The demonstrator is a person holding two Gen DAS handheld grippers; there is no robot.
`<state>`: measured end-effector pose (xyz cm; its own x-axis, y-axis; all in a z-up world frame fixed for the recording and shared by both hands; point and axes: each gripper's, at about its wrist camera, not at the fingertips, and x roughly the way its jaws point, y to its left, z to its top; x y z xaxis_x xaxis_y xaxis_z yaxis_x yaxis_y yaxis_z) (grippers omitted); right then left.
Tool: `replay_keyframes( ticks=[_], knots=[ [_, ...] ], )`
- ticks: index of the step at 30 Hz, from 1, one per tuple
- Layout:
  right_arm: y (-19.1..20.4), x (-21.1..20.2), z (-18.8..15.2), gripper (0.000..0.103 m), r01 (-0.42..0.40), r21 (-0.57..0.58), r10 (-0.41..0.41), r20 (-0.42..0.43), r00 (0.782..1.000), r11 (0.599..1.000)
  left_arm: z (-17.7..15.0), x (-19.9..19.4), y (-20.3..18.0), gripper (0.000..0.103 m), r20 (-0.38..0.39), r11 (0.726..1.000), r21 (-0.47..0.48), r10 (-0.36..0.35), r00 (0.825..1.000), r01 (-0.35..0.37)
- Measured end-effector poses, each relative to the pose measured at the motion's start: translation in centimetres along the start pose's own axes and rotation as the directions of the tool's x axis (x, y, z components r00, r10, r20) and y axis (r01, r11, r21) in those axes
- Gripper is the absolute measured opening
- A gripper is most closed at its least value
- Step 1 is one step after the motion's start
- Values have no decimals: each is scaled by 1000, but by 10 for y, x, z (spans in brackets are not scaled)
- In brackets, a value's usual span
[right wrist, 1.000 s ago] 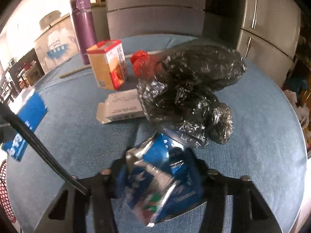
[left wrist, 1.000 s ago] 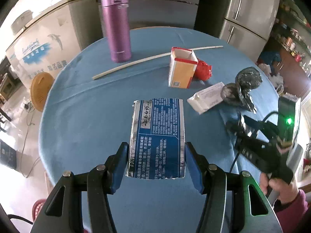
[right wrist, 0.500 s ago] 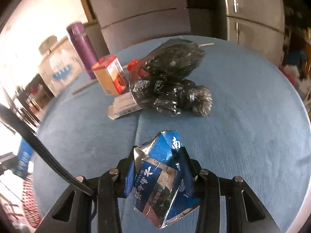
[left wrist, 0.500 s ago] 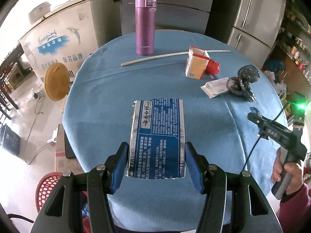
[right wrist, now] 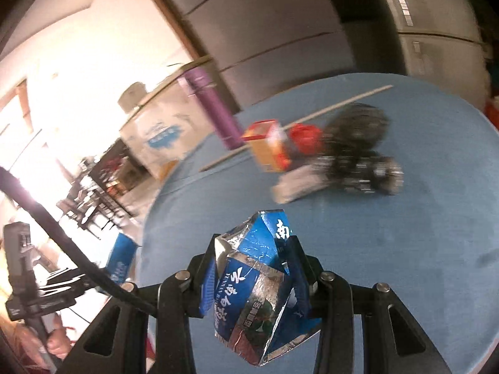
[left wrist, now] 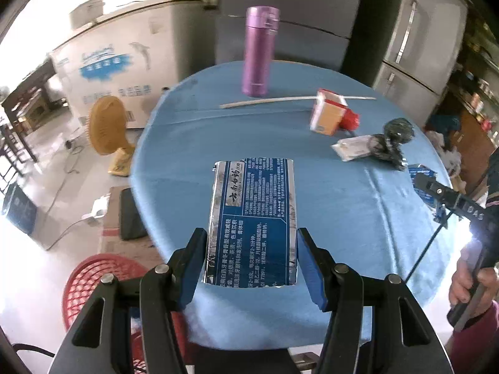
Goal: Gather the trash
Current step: 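Lift both held cartons up off the table, then carry both cartons over the red basket and open both tools to drop them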
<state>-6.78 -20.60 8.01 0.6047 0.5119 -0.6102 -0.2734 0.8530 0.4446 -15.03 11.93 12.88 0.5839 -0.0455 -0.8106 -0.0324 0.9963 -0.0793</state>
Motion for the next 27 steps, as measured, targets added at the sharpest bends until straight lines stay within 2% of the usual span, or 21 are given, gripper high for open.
replay_keyframes(
  ticks=[8,17,22,27],
  knots=[
    [77,35,-6,44,-162,-91,153,-103,983,983,-32,-20,60,59,2,986,-84,143,990,-142],
    [164,80,-19,44,-318,-159,279,-226,933,935,-61,-27,114,59,-31,948,-159,273,962,-274],
    [199,98,-28,44,-374,-164,322,-273,906,913,-70,-31,129,59,-39,937,-167,305,951,-307],
    [224,114,-39,44,-428,-149,362,-332,871,892,-76,-32,136,59,-45,927,-172,330,943,-333]
  ],
)
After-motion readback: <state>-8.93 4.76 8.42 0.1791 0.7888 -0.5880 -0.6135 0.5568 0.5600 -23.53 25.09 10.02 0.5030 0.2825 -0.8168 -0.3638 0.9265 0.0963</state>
